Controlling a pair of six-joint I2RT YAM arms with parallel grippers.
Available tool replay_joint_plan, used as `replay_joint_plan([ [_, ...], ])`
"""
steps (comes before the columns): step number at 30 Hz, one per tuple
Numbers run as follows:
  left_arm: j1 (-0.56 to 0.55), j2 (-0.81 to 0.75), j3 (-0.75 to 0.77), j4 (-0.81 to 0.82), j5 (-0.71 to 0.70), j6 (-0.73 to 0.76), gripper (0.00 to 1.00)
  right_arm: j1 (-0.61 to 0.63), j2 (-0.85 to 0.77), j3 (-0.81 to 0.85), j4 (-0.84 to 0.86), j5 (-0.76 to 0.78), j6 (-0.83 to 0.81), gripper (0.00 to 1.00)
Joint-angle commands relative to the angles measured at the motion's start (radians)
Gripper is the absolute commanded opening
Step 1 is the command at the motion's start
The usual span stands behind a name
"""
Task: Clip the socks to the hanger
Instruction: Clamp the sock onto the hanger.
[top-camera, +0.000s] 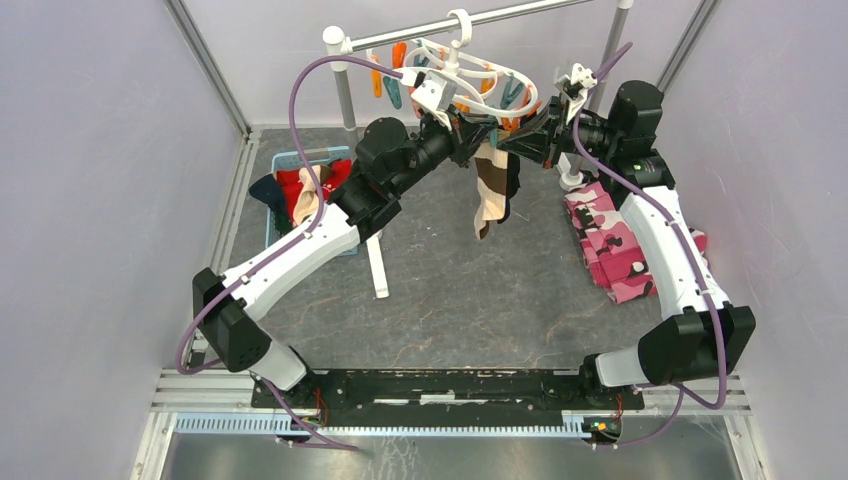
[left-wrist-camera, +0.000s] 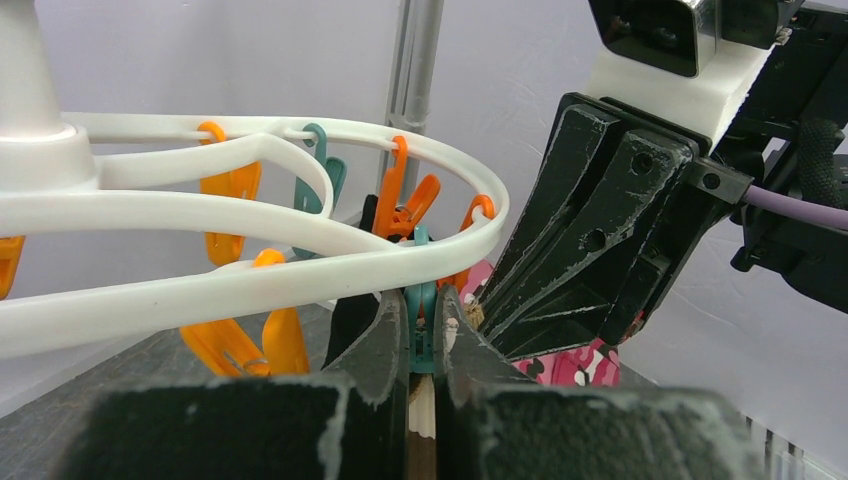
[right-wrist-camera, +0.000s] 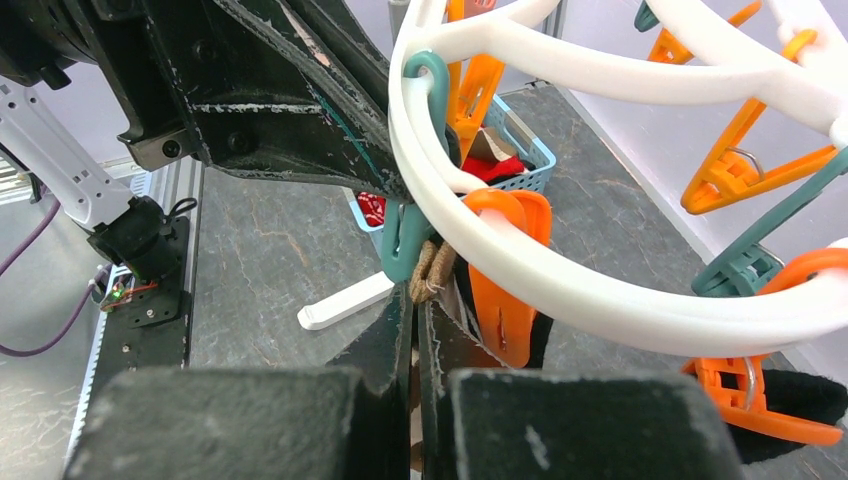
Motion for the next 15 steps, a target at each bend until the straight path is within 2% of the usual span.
replay_joint_plan([
  [1, 0.003, -0.022, 0.012, 0.015, 0.024, 0.032, 0.12, -0.003, 0.002, 0.033, 0.042, -0.038, -0.006, 0.00],
  [8, 0.003, -0.031, 0.011, 0.015, 0.016, 0.019, 0.37, -0.003, 0.005, 0.028, 0.009, -0.027, -0.035, 0.05],
  [15, 0.003, -0.050, -0.001, 0.014, 0.020, 0.007, 0.50, -0.003, -0.002, 0.020, -0.053, -0.006, -0.104, 0.18],
])
